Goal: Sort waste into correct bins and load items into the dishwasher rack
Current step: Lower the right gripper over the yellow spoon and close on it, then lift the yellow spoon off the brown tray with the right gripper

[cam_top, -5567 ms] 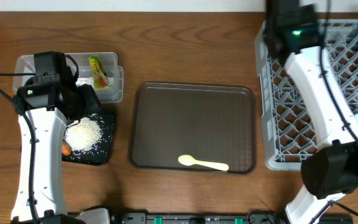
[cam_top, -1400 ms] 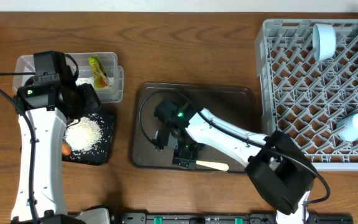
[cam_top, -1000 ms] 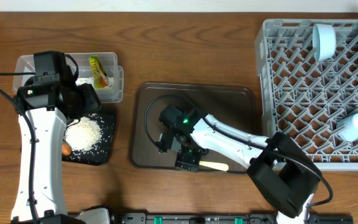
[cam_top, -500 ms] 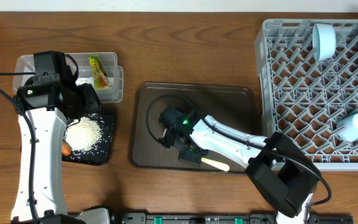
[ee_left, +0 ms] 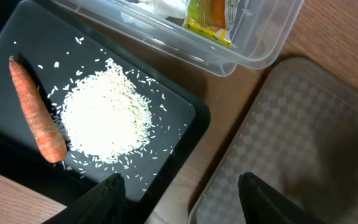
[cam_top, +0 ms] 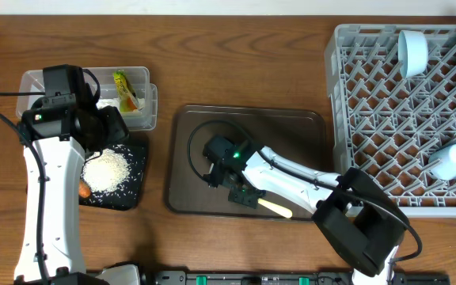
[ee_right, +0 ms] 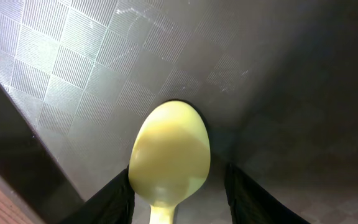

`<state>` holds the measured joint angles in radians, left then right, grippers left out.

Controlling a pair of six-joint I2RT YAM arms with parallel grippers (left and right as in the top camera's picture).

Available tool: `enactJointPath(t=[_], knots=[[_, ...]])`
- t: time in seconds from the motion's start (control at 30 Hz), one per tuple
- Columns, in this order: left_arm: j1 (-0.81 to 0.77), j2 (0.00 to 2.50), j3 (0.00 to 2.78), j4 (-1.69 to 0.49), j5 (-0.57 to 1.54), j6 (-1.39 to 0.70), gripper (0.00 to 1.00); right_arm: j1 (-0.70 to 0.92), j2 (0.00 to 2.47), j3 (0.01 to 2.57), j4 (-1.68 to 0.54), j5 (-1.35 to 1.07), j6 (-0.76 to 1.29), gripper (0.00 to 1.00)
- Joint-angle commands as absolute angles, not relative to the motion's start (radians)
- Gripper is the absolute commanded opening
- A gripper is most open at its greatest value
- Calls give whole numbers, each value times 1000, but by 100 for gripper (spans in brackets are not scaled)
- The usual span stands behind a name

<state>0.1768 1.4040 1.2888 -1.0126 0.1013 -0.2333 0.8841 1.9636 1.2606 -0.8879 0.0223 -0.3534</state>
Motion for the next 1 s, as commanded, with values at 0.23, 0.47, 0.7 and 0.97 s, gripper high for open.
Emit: enactJointPath(t=[0.23, 0.47, 0.7, 0.97], knots=[[181, 1404, 1286, -1012, 97, -239, 61, 894, 1996, 1240, -860, -40, -344, 50], [181, 1404, 1286, -1012, 97, -239, 61, 898, 1996, 1240, -847, -86, -344, 42], [181, 1404, 1286, -1013, 97, -239, 61, 898, 1996, 1240, -855, -86, -344, 29], [181, 1404, 1286, -1013, 97, -239, 61, 898, 1996, 1241, -855, -86, -339, 21]])
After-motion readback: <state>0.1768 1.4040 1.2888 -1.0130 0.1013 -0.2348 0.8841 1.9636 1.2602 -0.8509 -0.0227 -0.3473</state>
